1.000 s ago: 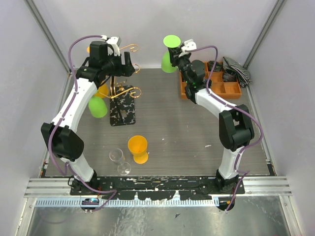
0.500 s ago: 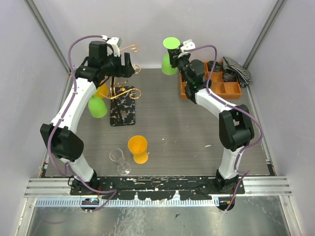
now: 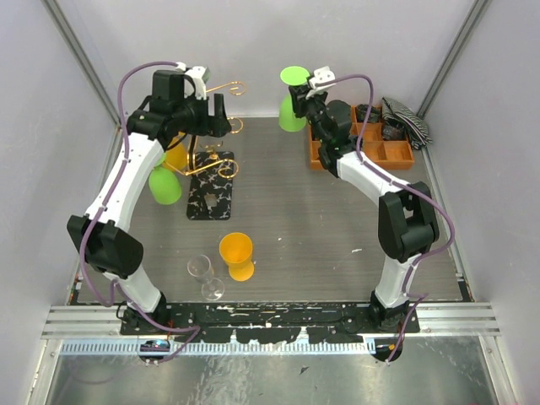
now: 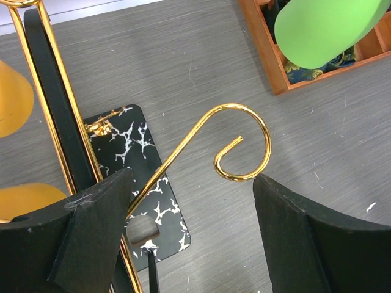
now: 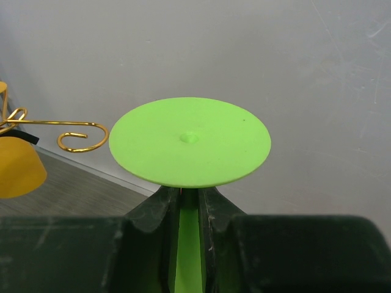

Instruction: Place the wine glass upside down on the wine glass rack

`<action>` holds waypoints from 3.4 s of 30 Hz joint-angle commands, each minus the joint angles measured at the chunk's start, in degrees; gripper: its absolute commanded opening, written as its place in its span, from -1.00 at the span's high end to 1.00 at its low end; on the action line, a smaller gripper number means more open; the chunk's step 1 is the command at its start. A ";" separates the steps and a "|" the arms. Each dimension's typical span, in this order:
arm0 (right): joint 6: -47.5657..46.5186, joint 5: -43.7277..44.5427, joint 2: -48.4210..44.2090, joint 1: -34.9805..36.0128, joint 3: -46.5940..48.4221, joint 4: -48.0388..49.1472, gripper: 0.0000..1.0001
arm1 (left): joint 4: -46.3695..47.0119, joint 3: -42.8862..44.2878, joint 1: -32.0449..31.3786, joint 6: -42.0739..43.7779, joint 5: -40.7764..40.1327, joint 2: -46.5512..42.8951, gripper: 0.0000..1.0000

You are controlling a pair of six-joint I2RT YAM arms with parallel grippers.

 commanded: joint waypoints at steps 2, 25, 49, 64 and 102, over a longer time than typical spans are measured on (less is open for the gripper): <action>0.57 -0.51 -5.36 -0.31 1.28 1.50 0.99 | -12.96 -3.72 0.23 -1.03 1.06 -2.93 -0.73; 6.49 -18.84 -9.24 0.07 -12.49 13.63 0.99 | 3.75 -0.37 0.23 -5.73 4.22 -5.43 -0.93; 13.87 -28.91 11.77 4.48 -0.12 31.15 0.99 | 20.90 -3.74 0.29 -9.96 3.08 -7.28 -0.93; 13.91 -27.12 18.31 6.07 5.51 31.01 0.99 | 17.37 -1.13 0.37 -6.98 2.23 -6.17 -0.94; 13.00 -2.23 23.85 5.94 7.21 36.68 0.99 | 16.03 -0.94 0.50 -6.20 0.48 -6.51 -0.94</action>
